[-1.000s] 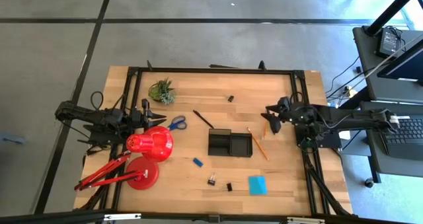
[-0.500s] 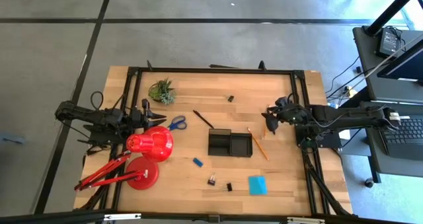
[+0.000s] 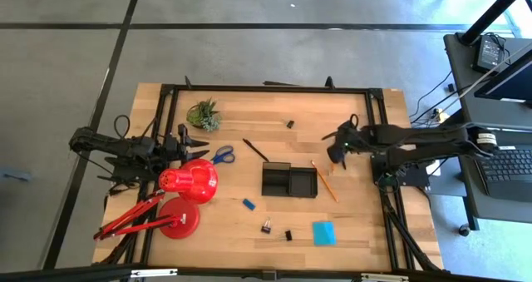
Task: Pick and place office supplies into organizer
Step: Put the right black pen into the black desk organizer
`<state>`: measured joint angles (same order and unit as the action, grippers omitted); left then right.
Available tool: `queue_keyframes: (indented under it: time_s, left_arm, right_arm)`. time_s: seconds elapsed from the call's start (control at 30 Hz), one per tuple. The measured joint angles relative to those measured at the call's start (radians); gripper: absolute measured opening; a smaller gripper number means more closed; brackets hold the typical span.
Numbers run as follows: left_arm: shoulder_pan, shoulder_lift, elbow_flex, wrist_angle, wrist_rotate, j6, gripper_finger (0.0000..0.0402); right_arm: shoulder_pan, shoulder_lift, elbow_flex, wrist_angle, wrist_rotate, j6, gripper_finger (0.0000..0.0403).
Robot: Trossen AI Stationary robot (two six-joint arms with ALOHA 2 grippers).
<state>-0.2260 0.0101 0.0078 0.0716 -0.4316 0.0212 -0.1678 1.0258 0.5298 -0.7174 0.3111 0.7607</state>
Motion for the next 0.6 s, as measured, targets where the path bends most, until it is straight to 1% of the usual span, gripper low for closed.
queue_keyframes:
  time_s: [0.33, 0.6]
  left_arm:
    - [0.0, 0.0, 0.0, 0.0, 0.0, 0.0, 0.0116]
    - [0.0, 0.0, 0.0, 0.001, 0.0, 0.001, 0.0112]
  right_arm:
    - [-0.075, 0.147, 0.002, 0.041, 0.002, 0.014, 0.022]
    - [-0.106, 0.228, 0.002, 0.116, 0.0, -0.036, 0.022]
